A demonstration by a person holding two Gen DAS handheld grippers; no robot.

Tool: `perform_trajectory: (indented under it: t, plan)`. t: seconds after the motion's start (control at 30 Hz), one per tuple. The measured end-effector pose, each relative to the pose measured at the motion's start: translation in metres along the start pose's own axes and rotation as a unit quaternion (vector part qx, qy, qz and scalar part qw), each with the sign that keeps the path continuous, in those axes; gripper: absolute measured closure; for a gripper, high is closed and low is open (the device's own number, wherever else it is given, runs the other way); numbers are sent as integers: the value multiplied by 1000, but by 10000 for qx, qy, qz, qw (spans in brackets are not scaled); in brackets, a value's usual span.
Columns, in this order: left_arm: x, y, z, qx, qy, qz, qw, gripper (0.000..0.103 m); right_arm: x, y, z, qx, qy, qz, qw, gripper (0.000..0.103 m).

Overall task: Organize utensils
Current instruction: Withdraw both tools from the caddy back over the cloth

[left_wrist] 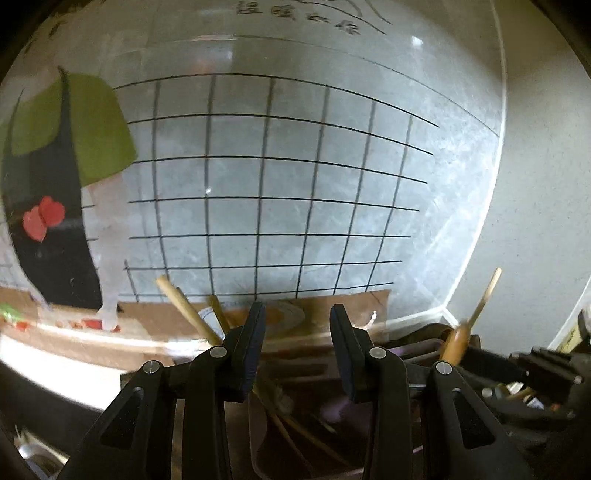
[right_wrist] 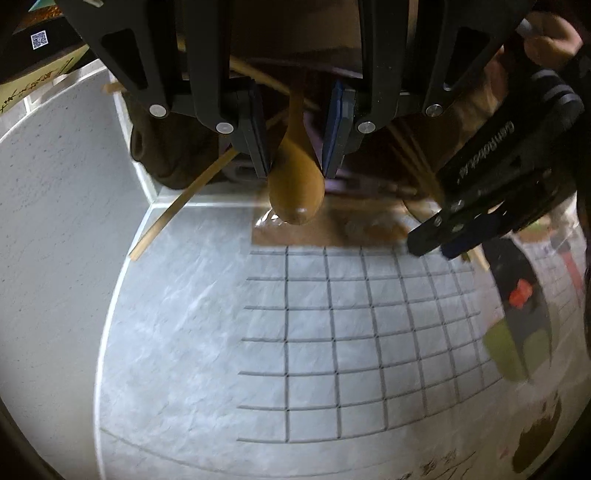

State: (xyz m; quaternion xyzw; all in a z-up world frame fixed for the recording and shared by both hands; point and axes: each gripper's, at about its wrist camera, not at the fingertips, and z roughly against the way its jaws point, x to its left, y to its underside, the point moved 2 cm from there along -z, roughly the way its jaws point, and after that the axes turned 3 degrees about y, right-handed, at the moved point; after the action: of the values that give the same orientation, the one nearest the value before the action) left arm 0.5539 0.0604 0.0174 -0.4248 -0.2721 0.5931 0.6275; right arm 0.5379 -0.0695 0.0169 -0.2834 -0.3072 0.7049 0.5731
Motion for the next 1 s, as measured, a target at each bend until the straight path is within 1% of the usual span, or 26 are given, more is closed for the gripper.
perform_trajectory:
  t: [0.1, 0.2, 0.27, 0.4, 0.47, 0.53, 0.63, 0.73, 0.8, 0.9, 1.0]
  plan:
    - [2, -8, 18, -33, -48, 155, 9999, 65, 2, 4, 13, -76, -16, 79, 9999, 70]
    - [2, -10, 43, -74, -49, 269, 9996, 65, -2, 9, 33, -177, -18, 167, 9997, 70]
    - [1, -6, 59, -15, -72, 360, 9993, 63, -5, 14, 52, -241, -117, 187, 9995, 70]
    - [-5, 16, 86, 175, -74, 530, 9984, 62, -19, 31, 91, -351, -337, 135, 9987, 69]
    - [-11, 31, 97, 287, -111, 571, 9979, 62, -29, 42, 107, -367, -343, 96, 9987, 68]
    - [-19, 48, 105, 399, -88, 591, 9974, 62, -44, 57, 122, -359, -302, 24, 9989, 66]
    - [-35, 74, 117, 528, -23, 604, 9968, 62, -69, 83, 135, -334, -95, -5, 9994, 66]
    - [-55, 100, 127, 626, 61, 597, 9962, 62, -91, 109, 137, -204, 22, -18, 9998, 64]
    - [-67, 117, 132, 687, 70, 535, 9962, 62, -106, 131, 130, 21, 55, -43, 10000, 64]
    - [-82, 143, 134, 946, 60, 429, 9946, 62, -118, 161, 115, 337, 139, -33, 9993, 64]
    - [-90, 163, 134, 1161, 57, 497, 9920, 62, -123, 182, 97, 630, 131, -63, 9979, 64]
